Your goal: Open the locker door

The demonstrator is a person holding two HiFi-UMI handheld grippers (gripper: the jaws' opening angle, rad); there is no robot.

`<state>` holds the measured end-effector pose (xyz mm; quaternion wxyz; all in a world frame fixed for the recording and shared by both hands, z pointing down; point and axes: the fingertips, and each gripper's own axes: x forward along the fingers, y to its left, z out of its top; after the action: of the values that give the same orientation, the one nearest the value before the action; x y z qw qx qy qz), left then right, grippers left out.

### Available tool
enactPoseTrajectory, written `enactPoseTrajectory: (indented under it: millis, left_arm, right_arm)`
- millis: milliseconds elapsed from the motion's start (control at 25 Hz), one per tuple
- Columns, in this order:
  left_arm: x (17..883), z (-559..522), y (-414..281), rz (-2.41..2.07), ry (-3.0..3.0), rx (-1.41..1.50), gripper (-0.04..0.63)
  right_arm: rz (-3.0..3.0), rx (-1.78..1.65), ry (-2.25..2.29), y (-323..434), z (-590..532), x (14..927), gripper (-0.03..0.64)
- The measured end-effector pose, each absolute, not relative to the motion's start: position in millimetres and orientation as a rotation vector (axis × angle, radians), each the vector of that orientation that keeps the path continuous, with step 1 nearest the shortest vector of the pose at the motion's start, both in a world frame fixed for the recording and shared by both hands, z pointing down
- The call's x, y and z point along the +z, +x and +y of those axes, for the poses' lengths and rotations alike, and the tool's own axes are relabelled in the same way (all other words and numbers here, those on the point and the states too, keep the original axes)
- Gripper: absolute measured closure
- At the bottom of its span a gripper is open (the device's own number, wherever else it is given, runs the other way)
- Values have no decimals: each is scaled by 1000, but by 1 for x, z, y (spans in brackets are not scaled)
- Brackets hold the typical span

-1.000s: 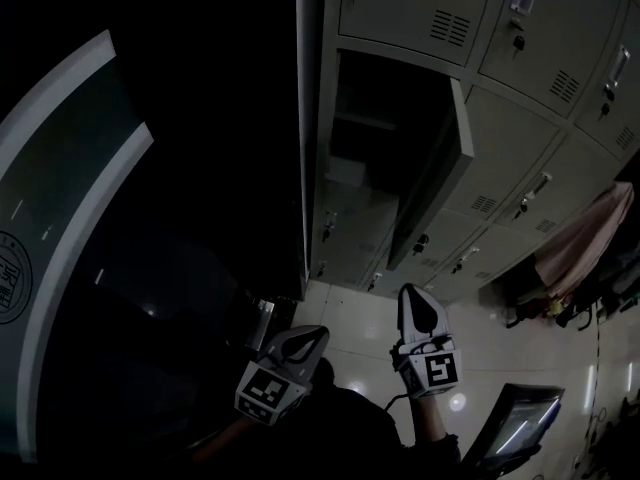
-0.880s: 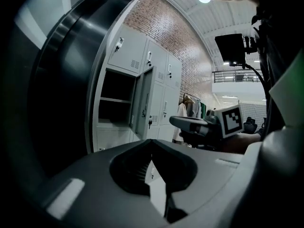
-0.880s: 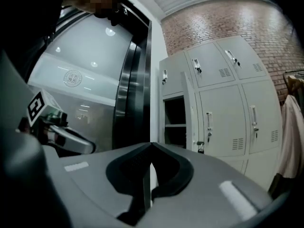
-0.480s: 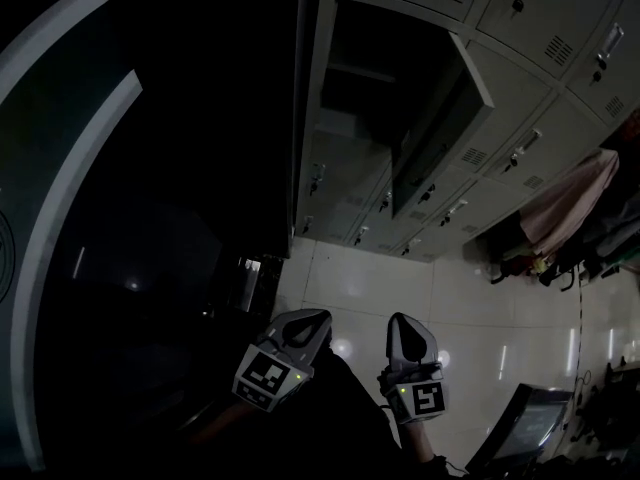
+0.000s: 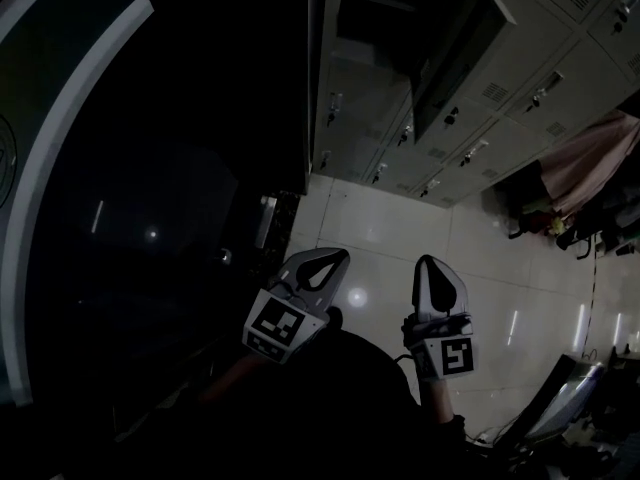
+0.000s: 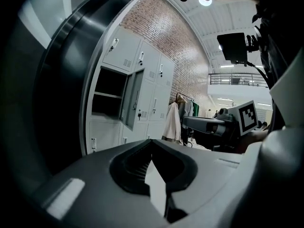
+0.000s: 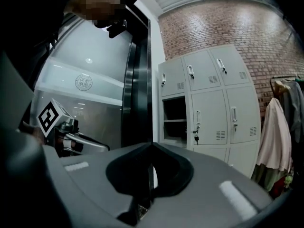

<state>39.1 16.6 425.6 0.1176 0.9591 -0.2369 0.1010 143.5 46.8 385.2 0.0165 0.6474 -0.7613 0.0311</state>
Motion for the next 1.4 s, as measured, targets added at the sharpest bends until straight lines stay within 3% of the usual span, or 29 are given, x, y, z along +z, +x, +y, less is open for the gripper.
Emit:
enactPoseTrajectory:
  millis: [520, 1400]
  left_arm:
    - [429, 94, 71, -747, 2835, 281, 584]
    - [420, 103, 87, -744, 2870, 300, 584]
  right_arm:
    - [-2434, 46, 1991, 168, 115, 390, 611]
    - [-2479, 28, 2003, 180, 127, 383, 611]
